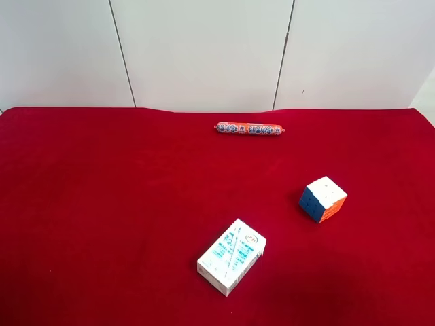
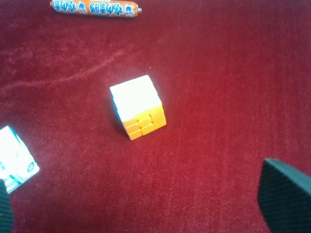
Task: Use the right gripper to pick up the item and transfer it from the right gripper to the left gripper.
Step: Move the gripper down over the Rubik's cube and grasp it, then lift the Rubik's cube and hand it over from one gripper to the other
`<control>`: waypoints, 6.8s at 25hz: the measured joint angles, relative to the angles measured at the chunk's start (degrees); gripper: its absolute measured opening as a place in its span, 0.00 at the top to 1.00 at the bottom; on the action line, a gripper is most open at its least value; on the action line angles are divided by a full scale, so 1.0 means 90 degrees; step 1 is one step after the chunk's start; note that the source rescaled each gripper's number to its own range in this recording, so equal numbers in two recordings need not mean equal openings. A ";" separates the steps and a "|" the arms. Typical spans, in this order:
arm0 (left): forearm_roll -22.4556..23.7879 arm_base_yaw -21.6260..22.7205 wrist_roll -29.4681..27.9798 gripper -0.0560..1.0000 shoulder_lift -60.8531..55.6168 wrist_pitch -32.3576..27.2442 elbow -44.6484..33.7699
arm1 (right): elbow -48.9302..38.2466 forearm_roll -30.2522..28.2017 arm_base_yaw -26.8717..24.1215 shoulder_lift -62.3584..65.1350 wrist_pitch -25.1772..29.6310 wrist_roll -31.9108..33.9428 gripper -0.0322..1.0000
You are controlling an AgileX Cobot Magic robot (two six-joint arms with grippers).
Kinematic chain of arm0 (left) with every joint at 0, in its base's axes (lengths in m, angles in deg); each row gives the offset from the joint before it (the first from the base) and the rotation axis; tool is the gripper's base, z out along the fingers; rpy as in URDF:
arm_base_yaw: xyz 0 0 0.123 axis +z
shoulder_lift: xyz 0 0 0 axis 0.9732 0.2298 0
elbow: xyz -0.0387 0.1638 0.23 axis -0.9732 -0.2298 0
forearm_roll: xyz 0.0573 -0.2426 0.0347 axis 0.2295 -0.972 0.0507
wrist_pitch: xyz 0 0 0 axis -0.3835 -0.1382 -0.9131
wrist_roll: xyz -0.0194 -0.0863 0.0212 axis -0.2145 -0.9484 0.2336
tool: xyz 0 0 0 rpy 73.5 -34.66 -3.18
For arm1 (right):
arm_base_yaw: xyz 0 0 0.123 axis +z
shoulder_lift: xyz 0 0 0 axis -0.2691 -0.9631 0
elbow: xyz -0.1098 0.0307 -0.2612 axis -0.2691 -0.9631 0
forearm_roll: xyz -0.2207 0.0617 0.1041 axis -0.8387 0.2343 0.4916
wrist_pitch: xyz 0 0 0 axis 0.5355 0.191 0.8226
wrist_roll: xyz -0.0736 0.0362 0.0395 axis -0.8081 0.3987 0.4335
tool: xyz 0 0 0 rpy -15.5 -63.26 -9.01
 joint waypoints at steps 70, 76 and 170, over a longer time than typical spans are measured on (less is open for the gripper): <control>-0.0012 0.0018 0.0021 0.00 0.0000 0.0000 0.0000 | 0.3542 -0.0581 0.0600 -1.0641 -0.1185 -0.0696 0.00; -0.0012 0.0018 0.0021 0.00 0.0000 0.0000 0.0000 | 0.3549 -0.0581 0.0711 -1.1314 -0.1500 -0.0823 0.00; -0.3609 -0.1717 0.0933 0.00 0.7544 -0.0223 0.2058 | 0.3549 -0.0059 0.5720 -1.0234 -0.3148 -0.1835 0.97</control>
